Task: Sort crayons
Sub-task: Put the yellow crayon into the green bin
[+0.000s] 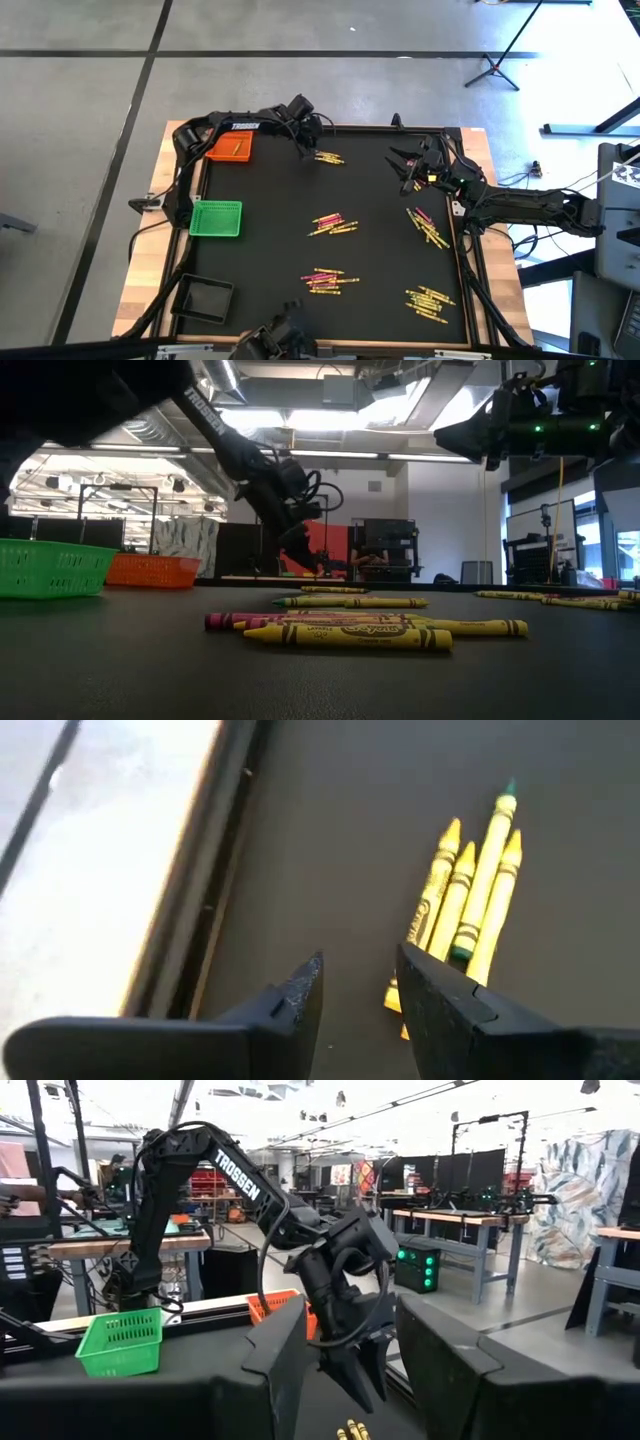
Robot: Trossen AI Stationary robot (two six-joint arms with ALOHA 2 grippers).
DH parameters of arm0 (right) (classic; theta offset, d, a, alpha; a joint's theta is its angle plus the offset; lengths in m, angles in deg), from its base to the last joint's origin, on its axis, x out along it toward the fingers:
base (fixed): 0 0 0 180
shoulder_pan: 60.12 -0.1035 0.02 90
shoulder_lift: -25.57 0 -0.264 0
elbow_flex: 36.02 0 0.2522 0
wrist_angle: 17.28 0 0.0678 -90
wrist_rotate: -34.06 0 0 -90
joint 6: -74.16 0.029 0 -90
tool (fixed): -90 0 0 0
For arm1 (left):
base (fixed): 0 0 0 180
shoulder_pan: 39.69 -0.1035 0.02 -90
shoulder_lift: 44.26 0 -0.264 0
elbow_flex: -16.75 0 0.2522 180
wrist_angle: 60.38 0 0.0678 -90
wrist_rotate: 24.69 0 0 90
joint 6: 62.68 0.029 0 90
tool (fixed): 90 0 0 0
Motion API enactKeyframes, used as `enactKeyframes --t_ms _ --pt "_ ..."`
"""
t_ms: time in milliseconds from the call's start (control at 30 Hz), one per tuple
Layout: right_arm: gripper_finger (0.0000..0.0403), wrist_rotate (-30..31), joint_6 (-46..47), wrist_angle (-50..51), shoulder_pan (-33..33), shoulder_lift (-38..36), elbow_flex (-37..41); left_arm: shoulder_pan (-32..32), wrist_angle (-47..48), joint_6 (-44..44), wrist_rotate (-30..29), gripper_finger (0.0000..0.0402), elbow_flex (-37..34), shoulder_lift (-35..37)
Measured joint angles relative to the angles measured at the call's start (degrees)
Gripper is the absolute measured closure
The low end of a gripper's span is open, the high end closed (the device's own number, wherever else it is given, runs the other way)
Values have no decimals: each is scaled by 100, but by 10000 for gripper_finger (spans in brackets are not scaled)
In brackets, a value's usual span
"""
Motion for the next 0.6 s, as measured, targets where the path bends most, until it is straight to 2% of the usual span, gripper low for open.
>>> enactKeyframes --t_ms 367,600 --pt "248 43 9 47 0 33 0 26 41 261 140 289 0 -191" --pt "249 42 17 37 0 33 0 26 94 263 32 289 -2 -243"
